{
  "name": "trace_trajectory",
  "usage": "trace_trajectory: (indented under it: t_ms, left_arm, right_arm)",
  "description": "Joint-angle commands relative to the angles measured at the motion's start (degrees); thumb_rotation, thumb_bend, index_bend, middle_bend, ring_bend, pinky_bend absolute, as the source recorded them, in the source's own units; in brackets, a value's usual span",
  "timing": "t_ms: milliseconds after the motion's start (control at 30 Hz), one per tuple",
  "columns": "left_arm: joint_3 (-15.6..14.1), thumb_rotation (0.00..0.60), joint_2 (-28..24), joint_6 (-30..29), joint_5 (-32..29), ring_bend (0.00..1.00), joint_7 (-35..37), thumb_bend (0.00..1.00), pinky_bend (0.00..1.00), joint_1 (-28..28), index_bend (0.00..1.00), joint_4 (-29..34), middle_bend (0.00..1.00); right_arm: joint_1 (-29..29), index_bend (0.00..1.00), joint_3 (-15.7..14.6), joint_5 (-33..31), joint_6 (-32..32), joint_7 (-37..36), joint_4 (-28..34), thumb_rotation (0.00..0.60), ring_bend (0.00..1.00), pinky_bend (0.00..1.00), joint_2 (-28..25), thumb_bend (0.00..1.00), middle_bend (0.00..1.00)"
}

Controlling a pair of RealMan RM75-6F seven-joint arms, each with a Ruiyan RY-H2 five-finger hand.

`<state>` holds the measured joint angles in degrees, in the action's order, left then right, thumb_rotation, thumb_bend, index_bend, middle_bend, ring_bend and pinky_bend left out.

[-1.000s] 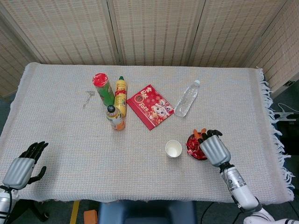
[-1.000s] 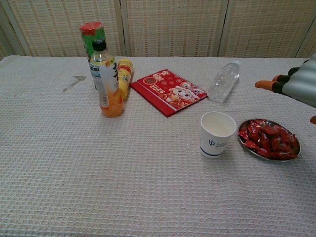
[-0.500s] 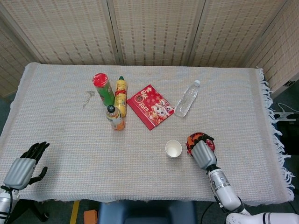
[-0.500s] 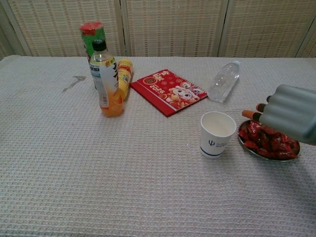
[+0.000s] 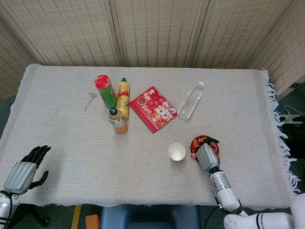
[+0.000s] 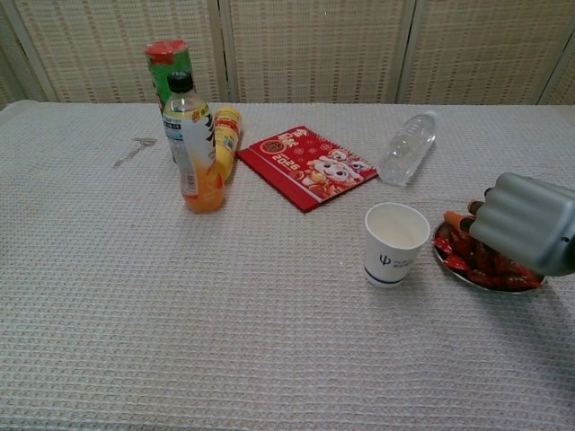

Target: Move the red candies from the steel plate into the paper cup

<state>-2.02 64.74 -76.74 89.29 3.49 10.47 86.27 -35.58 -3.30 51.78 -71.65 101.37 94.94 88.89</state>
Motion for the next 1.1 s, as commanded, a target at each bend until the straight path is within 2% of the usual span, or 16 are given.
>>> trace_trajectory:
  t_ms: [33,533,733,1100]
  left_arm:
    - [0.0,0.600,-0.1,-0.1,0.0,0.04,0.1,0.44,0.25,0.0,0.00,0.0,0.04]
    - [0.0,0.600,-0.1,-0.5,-0.1,0.05,0.2,0.44,0.25,-0.2,0.00,-0.2,0.06]
    - [0.1,0.600,-0.2,-0.7,-0.1,0.05,0.2,0.44,0.25,-0.3,0.00,-0.2,0.07]
    - [0.4,0.600,0.1,-1.8,-0.5,0.06,-1.3,0.44,0.25,-0.8,0.00,-0.2,0.09]
  right_arm:
    - [-0.2,0.04,-0.8,0.0,-0.8,-0.2,-1.5,0.600,0.31,0.46,1.1,0.15,0.24]
    - [-0.5,0.04,-3.0,0.2,-2.9,-0.1,-8.1,0.600,0.32,0.47,5.4,0.15,0.26]
    - [-0.6,0.06,-3.7,1.5,-3.6,0.0,-10.3,0.600,0.34,0.51,6.7,0.15,0.28]
    - [0.2,0.08,-5.3,4.1,-4.6,1.1,-14.6,0.600,0.36,0.53,9.6,0.15,0.30]
